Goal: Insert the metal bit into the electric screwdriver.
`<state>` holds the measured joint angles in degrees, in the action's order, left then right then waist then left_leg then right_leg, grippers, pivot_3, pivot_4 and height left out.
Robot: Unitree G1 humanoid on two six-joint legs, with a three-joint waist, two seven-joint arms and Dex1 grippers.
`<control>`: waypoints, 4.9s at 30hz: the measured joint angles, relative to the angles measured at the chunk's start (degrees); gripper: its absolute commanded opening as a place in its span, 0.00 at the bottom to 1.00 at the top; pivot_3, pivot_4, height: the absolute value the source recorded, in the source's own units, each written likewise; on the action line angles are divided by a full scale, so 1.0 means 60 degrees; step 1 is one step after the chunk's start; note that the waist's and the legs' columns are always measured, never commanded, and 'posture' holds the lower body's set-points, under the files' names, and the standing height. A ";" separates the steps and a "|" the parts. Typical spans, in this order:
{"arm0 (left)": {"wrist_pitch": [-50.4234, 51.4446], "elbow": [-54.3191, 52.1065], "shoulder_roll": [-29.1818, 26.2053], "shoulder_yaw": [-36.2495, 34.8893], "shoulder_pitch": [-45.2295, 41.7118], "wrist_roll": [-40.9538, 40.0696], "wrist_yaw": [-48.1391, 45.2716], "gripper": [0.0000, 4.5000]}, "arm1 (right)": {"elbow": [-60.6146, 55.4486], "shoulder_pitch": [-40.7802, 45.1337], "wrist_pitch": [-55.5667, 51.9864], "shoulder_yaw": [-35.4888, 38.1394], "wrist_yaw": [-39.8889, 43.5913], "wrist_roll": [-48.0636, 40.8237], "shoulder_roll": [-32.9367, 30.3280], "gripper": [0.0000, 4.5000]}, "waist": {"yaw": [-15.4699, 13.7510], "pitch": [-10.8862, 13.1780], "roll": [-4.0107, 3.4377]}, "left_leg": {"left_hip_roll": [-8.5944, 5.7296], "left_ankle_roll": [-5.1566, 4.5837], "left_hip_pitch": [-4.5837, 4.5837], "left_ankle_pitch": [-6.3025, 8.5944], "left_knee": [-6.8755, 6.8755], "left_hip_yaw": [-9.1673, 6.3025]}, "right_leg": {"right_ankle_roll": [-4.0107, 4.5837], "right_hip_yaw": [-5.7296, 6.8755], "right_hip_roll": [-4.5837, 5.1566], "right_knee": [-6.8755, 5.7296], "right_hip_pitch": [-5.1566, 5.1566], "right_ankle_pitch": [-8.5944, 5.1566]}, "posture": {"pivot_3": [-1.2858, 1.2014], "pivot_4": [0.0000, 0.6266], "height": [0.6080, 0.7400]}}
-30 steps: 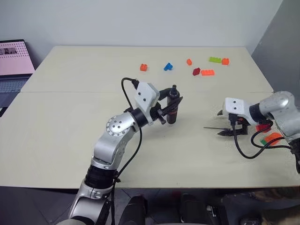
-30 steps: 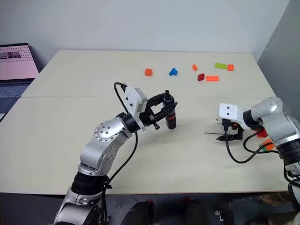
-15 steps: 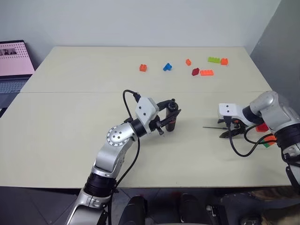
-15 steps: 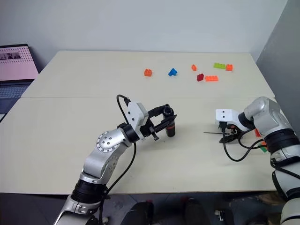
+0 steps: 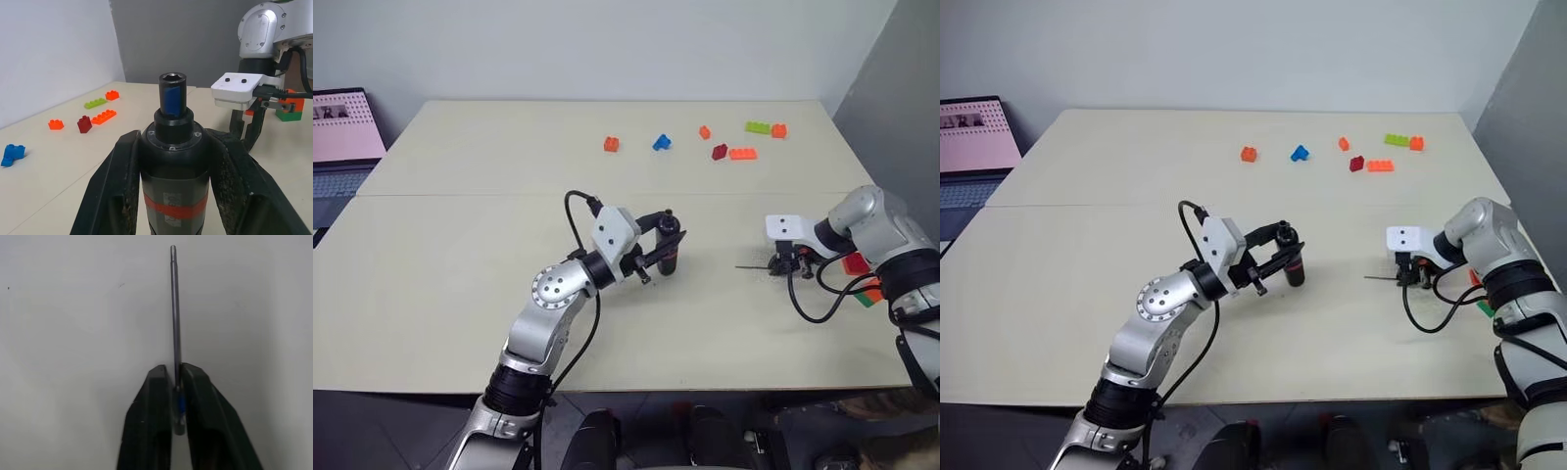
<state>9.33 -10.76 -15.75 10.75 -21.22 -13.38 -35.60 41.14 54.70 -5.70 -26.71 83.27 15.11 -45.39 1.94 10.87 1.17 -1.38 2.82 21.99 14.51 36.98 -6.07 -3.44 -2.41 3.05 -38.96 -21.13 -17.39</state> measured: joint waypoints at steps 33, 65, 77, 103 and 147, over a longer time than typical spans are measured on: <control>0.1938 -0.1056 0.0532 -0.0051 -0.0154 0.0222 0.1549 0.36 | -0.8676 -0.2729 -0.5637 0.6560 -0.6424 -0.7249 0.3756 0.00 | -0.0041 0.0000 -0.0005 | -0.0005 0.0002 0.0135 -0.0006 0.0008 -0.0020 | -0.0001 0.0017 0.0000 -0.0011 -0.0110 0.0003 | 0.52 0.24 1.00; 0.2397 -0.0821 0.0498 -0.0401 -0.0539 -0.0691 0.0713 0.36 | -0.9692 -0.2551 -0.4930 0.5441 -0.7561 -0.8293 0.4047 0.00 | -0.0028 -0.0001 -0.0007 | -0.0006 -0.0028 0.0141 0.0009 0.0004 -0.0022 | 0.0000 0.0017 -0.0001 -0.0009 -0.0120 0.0003 | 0.52 0.24 1.00; 0.2892 -0.0686 -0.0712 -0.0359 -0.0874 -0.1700 -0.1289 0.36 | -0.9967 -0.3060 -0.5726 0.6161 -0.6290 -1.0823 0.3295 0.00 | -0.0016 0.0000 -0.0009 | -0.0003 -0.0032 0.0138 0.0010 0.0003 -0.0024 | 0.0000 0.0018 -0.0002 -0.0009 -0.0116 0.0003 | 0.52 0.24 1.00; 0.1906 -0.0481 -0.0890 -0.0331 -0.0641 -0.1373 -0.1692 0.36 | -0.8263 -0.2976 -0.4033 0.4548 -0.4338 -0.9521 0.3587 0.00 | -0.0010 -0.0001 -0.0009 | 0.0004 -0.0032 0.0128 0.0009 0.0003 -0.0034 | 0.0000 0.0015 -0.0004 -0.0011 -0.0114 0.0003 | 0.52 0.24 1.00; 0.1901 -0.0643 -0.1064 -0.0337 -0.0524 -0.1390 -0.1696 0.36 | -0.8098 -0.3265 -0.3718 0.4544 -0.3709 -0.9279 0.3201 0.00 | -0.0009 -0.0002 -0.0010 | 0.0005 -0.0032 0.0114 0.0009 0.0002 -0.0032 | 0.0000 0.0013 -0.0005 -0.0011 -0.0101 0.0003 | 0.52 0.24 1.00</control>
<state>20.73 -14.62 -22.13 8.73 -24.36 -21.72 -45.77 -7.45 35.11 -28.01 0.55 61.02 -40.56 -26.18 1.88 10.86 1.11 -1.35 2.63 22.68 14.57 36.99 -6.26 -3.44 -2.34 3.02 -39.02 -21.73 -17.38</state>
